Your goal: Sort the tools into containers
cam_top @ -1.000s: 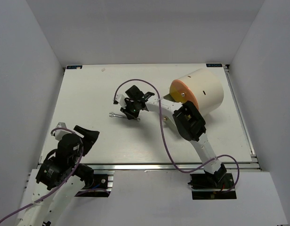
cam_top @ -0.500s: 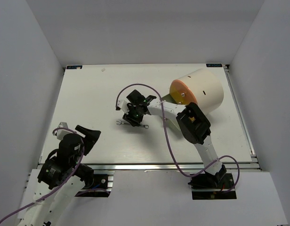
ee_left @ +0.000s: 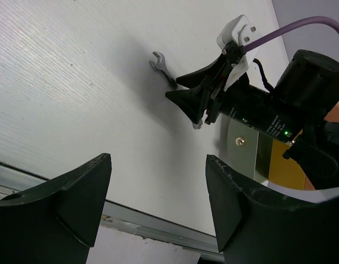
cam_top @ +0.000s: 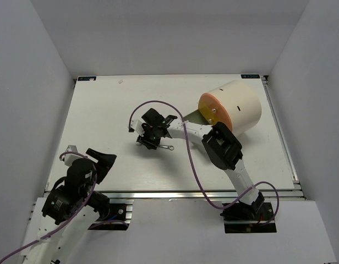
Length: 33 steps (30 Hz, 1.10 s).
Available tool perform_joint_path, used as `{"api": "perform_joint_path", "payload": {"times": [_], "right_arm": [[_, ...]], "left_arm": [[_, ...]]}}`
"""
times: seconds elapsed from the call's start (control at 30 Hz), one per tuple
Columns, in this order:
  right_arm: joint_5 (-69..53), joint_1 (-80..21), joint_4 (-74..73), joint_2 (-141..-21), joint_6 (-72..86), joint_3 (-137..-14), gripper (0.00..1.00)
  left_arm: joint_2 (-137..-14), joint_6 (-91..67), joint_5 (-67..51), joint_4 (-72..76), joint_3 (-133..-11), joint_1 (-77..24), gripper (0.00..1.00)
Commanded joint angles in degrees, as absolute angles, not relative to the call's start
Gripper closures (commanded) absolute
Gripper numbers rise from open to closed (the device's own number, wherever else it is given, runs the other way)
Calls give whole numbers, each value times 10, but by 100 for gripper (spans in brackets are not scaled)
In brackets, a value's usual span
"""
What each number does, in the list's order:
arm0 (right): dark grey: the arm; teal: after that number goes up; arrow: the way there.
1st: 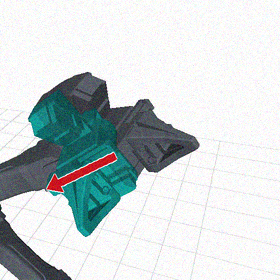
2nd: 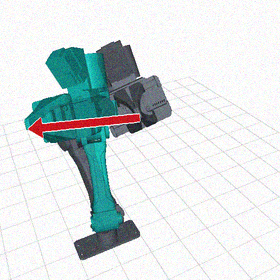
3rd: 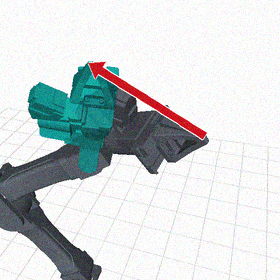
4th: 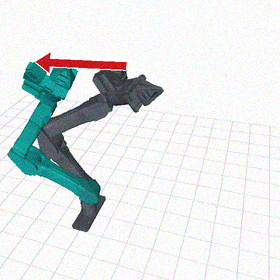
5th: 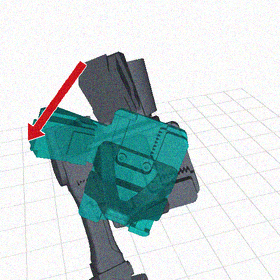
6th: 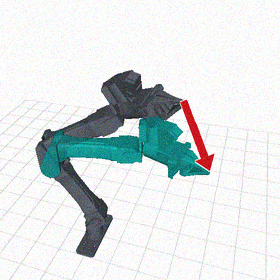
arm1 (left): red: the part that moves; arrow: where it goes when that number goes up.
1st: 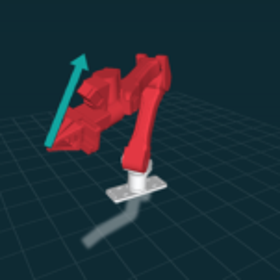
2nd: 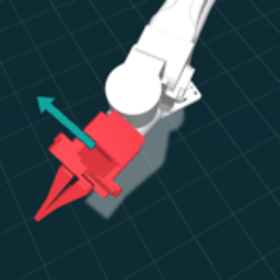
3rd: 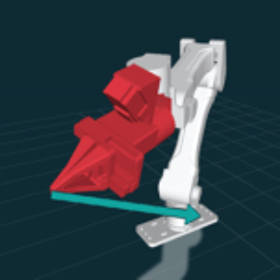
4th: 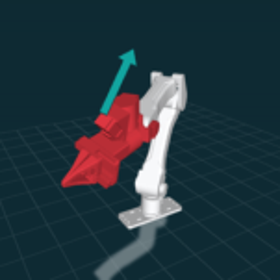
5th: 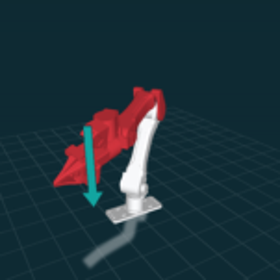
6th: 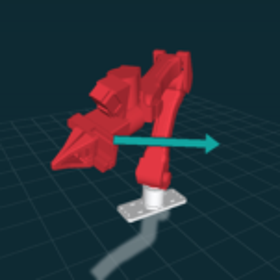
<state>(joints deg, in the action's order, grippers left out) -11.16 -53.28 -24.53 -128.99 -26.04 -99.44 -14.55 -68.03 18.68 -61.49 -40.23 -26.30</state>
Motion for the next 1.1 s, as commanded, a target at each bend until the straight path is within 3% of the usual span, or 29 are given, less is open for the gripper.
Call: {"api": "perform_joint_path", "payload": {"times": [0.0,0.43,0.7,0.93,1.07], "right_arm": [[-76,-530,-322,-1314,-274,-936,52],[-68,-516,-334,-1298,-312,-895,56],[-91,-512,-359,-1317,-331,-905,73],[-128,-505,-377,-1307,-330,-925,100],[-170,-503,-392,-1274,-318,-949,100]], "left_arm": [[-141,-686,192,-617,-406,-260,21],[-142,-678,190,-606,-401,-260,21],[-143,-676,195,-611,-406,-260,20],[-146,-674,195,-606,-407,-260,20],[-148,-671,192,-601,-408,-260,20]]}}
